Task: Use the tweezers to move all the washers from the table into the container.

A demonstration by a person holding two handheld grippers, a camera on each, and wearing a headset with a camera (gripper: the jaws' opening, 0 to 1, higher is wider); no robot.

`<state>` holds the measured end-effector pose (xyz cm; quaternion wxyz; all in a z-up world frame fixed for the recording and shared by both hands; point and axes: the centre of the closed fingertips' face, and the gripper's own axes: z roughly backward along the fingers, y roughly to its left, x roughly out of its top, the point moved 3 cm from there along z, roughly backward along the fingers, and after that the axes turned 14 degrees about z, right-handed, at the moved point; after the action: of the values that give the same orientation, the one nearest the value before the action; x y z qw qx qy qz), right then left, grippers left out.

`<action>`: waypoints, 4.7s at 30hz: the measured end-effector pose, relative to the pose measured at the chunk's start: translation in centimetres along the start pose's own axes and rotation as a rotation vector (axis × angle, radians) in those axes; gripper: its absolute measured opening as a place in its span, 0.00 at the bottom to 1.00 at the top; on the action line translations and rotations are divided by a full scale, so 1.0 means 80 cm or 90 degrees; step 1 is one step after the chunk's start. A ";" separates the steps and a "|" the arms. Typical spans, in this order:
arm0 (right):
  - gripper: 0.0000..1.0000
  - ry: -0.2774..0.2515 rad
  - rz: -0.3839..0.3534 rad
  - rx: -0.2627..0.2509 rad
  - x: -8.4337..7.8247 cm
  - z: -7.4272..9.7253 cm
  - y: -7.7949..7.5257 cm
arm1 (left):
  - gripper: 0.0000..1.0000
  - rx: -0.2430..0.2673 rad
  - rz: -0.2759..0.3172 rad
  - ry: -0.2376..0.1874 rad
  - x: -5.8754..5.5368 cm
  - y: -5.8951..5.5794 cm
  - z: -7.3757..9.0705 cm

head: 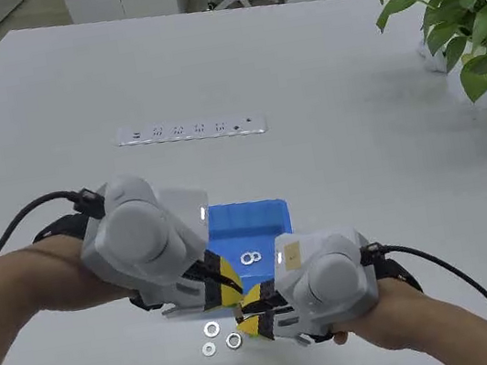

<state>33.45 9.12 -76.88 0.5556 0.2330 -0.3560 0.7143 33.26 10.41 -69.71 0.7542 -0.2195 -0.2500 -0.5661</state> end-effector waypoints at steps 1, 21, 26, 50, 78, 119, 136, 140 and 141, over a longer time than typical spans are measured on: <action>0.10 0.000 -0.001 0.000 0.000 0.000 0.000 | 0.05 0.000 0.000 0.000 0.000 0.000 0.000; 0.09 0.001 -0.007 -0.006 0.001 0.006 -0.001 | 0.05 0.002 -0.015 -0.001 0.004 -0.004 0.003; 0.09 0.000 -0.004 -0.009 0.005 0.011 -0.001 | 0.05 0.002 -0.017 -0.004 0.009 -0.006 0.007; 0.09 0.003 0.022 -0.027 0.032 0.041 -0.010 | 0.05 0.014 -0.038 -0.027 0.035 -0.012 0.037; 0.09 0.002 0.029 -0.062 0.045 0.057 -0.055 | 0.05 0.032 -0.060 -0.043 0.064 0.019 0.055; 0.10 0.007 0.000 -0.049 0.010 0.005 -0.100 | 0.06 0.035 -0.005 -0.046 0.027 0.085 0.030; 0.10 0.026 -0.006 -0.038 -0.007 -0.008 -0.107 | 0.06 0.031 0.008 -0.046 0.018 0.098 0.014; 0.10 0.030 -0.008 -0.036 -0.009 -0.010 -0.107 | 0.06 0.030 0.010 -0.045 0.017 0.100 0.011; 0.10 0.030 -0.007 -0.036 -0.010 -0.010 -0.107 | 0.06 0.030 0.010 -0.044 0.016 0.100 0.011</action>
<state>41.94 10.38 -75.82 0.5744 0.2024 -0.3612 0.7062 41.15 12.07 -68.60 0.7544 -0.2233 -0.2876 -0.5461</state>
